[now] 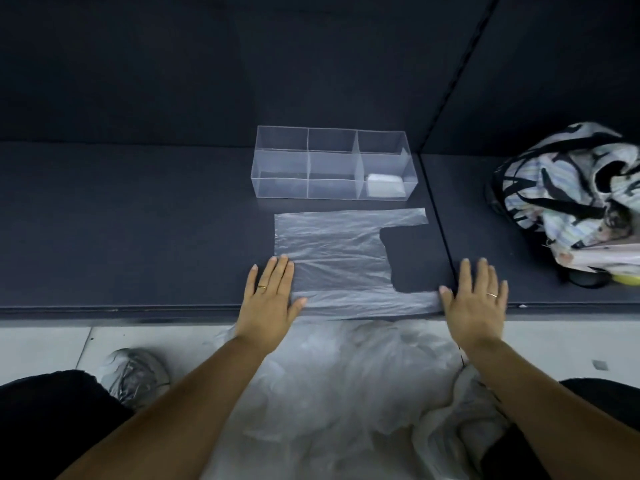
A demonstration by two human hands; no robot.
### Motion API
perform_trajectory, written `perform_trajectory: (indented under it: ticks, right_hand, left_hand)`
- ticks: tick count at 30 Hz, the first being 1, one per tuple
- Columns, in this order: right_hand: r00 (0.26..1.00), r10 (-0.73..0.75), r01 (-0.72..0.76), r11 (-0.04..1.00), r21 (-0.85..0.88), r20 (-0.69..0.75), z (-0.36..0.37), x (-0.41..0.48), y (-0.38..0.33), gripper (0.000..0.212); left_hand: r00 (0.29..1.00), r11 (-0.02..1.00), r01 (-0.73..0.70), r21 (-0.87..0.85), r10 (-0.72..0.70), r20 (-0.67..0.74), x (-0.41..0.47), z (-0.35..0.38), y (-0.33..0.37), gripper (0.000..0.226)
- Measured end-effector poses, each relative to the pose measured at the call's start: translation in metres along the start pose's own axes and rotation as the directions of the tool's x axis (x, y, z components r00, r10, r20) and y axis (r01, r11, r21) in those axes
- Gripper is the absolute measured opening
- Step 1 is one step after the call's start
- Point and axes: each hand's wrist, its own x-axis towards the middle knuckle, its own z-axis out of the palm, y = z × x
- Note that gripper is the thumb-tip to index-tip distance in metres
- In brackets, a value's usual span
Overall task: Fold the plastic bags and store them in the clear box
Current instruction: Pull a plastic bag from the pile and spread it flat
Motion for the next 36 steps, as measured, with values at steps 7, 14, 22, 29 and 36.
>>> perform_trajectory:
  ticks: [7,14,22,29,36]
  right_hand:
    - [0.852,-0.511,0.476,0.847,0.237,0.115,-0.008,-0.060,-0.075,0.079]
    - [0.892,-0.451,0.433,0.853,0.290,-0.006,-0.009,-0.063,-0.119,0.027]
    - [0.924,-0.301,0.111,0.801,0.588,0.237,-0.048,-0.019,-0.054,0.011]
    - [0.868,-0.270,-0.175,0.619,0.765,0.417,-0.077,0.036,-0.032,0.013]
    - [0.939,-0.033,-0.272,0.536,0.799,0.342,-0.047,0.093,-0.078,0.017]
  left_hand:
    - [0.952,0.968,-0.233,0.093,0.247,-0.183,-0.047,0.009,-0.004,0.065]
    - [0.867,0.941,-0.336,-0.045,0.290,-0.405,-0.042,-0.020,-0.020,0.023]
    - [0.952,0.741,0.229,-0.632,-0.034,0.304,-0.007,-0.078,-0.069,0.010]
    - [0.851,0.475,0.513,-0.715,-0.171,0.496,0.026,-0.085,-0.095,0.004]
    - [0.818,0.309,0.532,-0.788,-0.426,0.385,0.070,-0.063,-0.097,0.024]
